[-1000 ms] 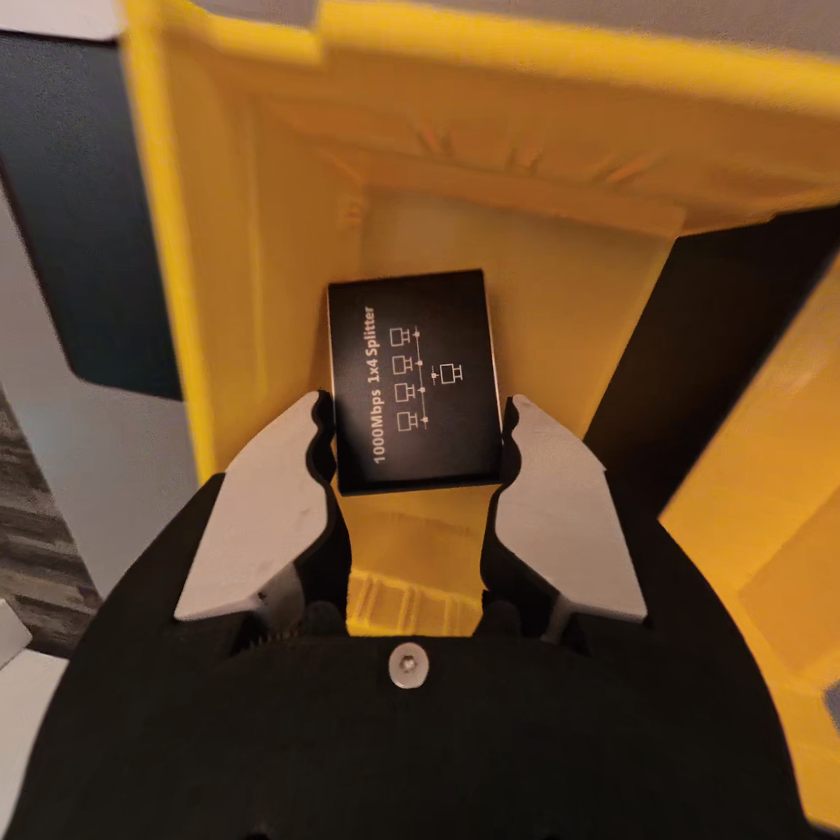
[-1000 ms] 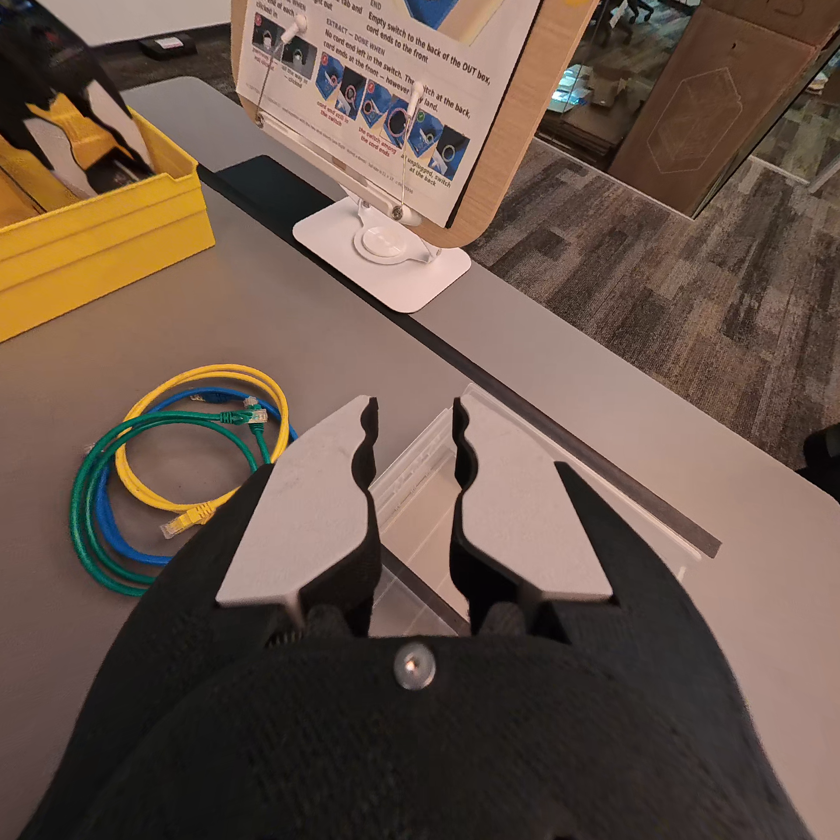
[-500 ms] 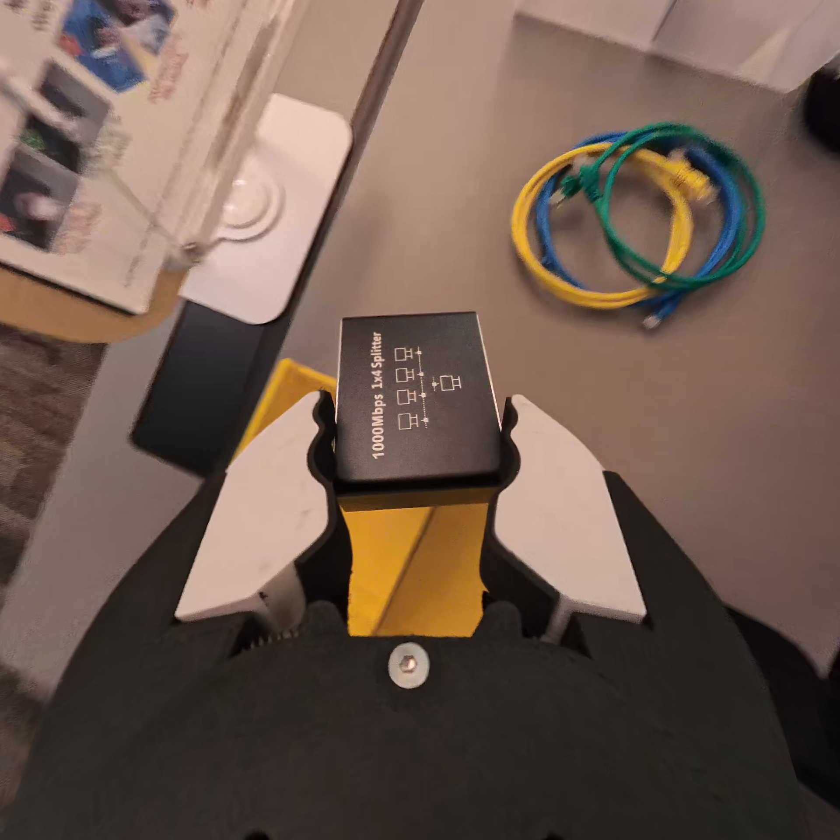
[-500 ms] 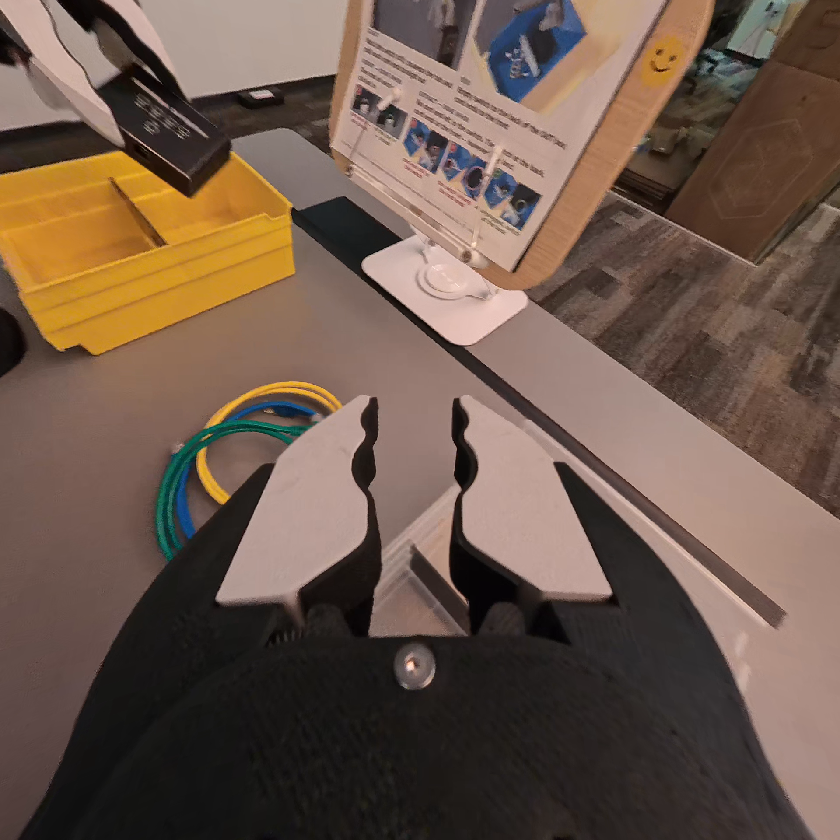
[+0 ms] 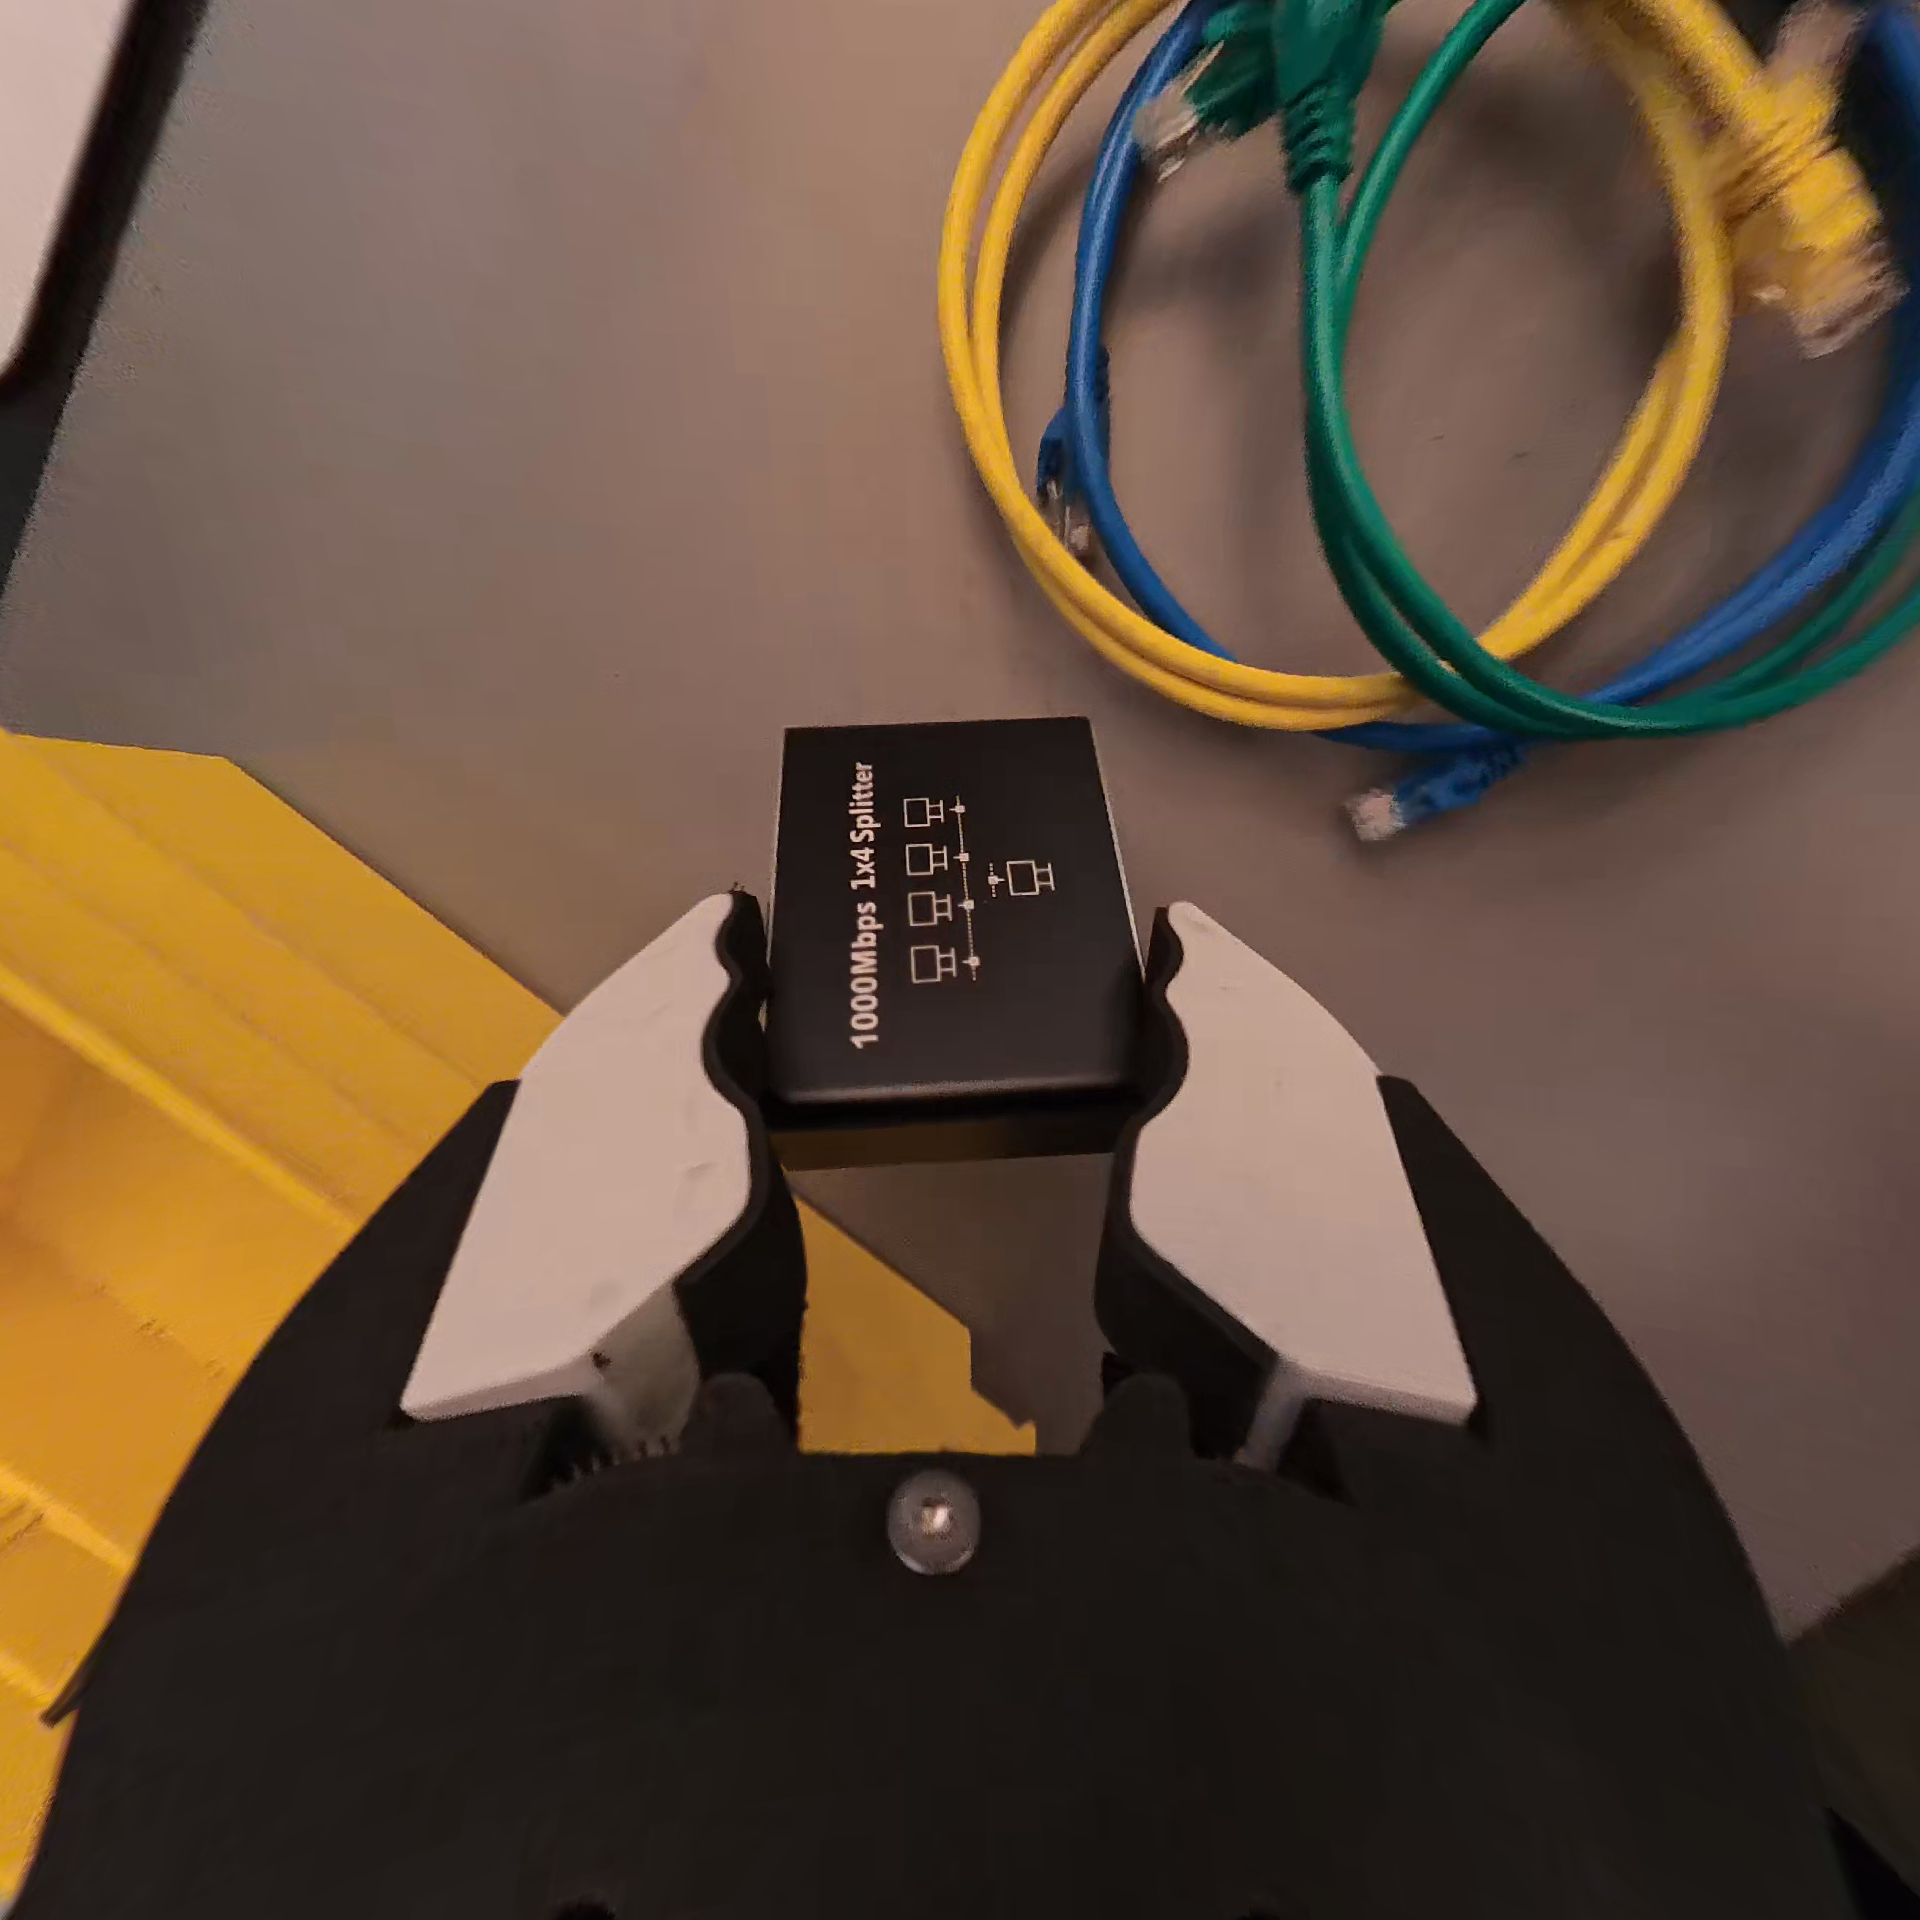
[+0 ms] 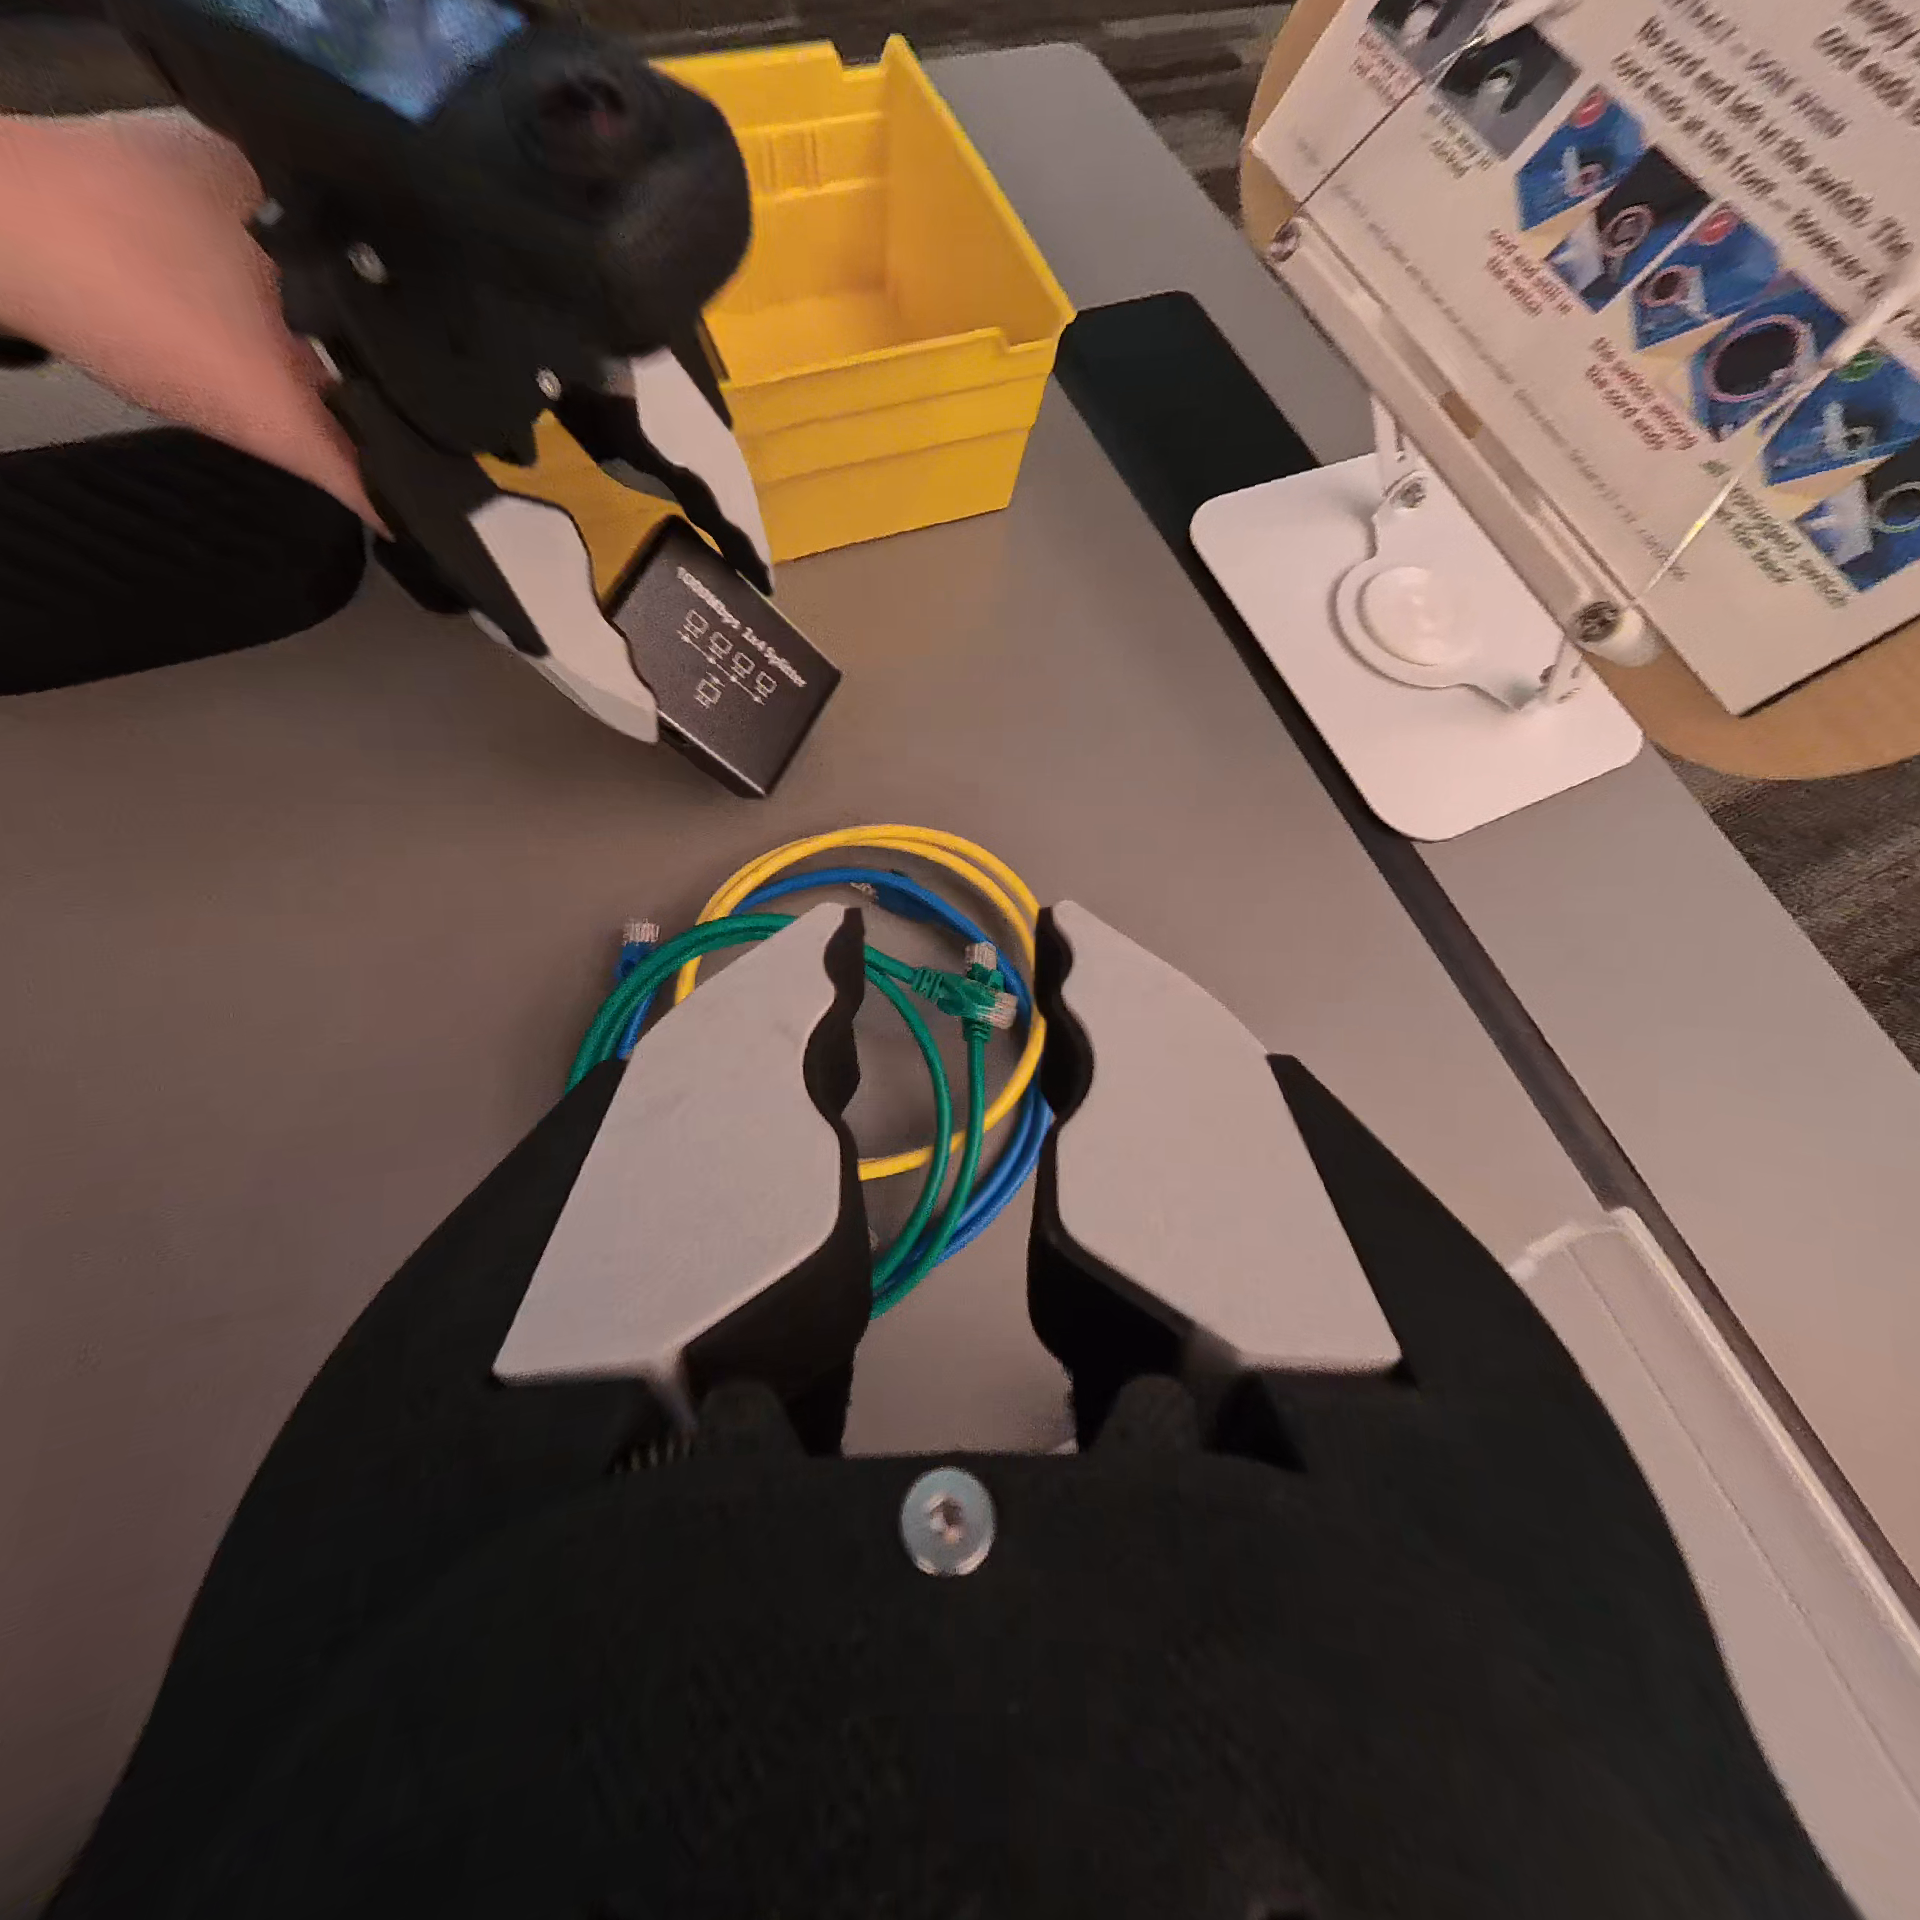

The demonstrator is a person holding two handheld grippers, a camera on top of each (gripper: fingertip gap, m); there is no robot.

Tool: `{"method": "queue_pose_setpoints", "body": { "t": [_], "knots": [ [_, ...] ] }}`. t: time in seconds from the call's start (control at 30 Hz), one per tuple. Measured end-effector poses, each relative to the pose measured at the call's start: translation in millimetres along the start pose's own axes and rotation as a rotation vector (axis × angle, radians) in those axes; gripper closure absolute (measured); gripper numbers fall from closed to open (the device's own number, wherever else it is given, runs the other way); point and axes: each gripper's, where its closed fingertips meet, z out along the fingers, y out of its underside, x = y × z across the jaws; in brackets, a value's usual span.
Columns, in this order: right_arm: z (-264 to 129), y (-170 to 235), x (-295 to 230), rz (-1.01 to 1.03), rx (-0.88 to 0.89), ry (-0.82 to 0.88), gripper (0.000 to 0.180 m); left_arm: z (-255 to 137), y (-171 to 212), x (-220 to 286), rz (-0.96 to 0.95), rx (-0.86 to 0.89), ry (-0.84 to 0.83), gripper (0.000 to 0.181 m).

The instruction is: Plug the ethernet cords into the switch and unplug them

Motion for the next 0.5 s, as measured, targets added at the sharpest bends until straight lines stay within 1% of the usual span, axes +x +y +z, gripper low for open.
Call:
{"method": "queue_pose_setpoints", "body": {
  "t": [0.07, 0.2, 0.33, 0.4, 0.47, 0.5],
  "knots": [
    [6.4, 4.3, -0.2, -0.007, -0.032, 0.006, 0.148, 17.2, 1.8, 3.7, -0.009, -0.015, -0.011, 0.111],
    [11.5, 8.3, 1.3, 0.011, -0.039, -0.006, 0.148, 35.1, 5.3, 1.3, -0.043, -0.039, -0.034, 0.111],
    [5.3, 12.7, 10.8, 0.043, -0.026, 0.004, 0.148, 47.4, 14.4, -9.7, -0.051, -0.098, -0.128, 0.111],
    [-0.9, 14.0, 16.1, 0.059, -0.015, 0.017, 0.148, 47.9, 9.9, -9.2, -0.098, -0.052, -0.124, 0.111],
    [-8.0, 14.6, 20.5, 0.062, -0.002, 0.035, 0.148, 44.9, 5.3, -5.7, -0.14, 0.006, -0.086, 0.112],
    [-12.0, 14.8, 21.9, 0.062, 0.004, 0.042, 0.148, 38.7, 0.8, -5.5, -0.154, 0.055, -0.083, 0.109]
  ]
}}
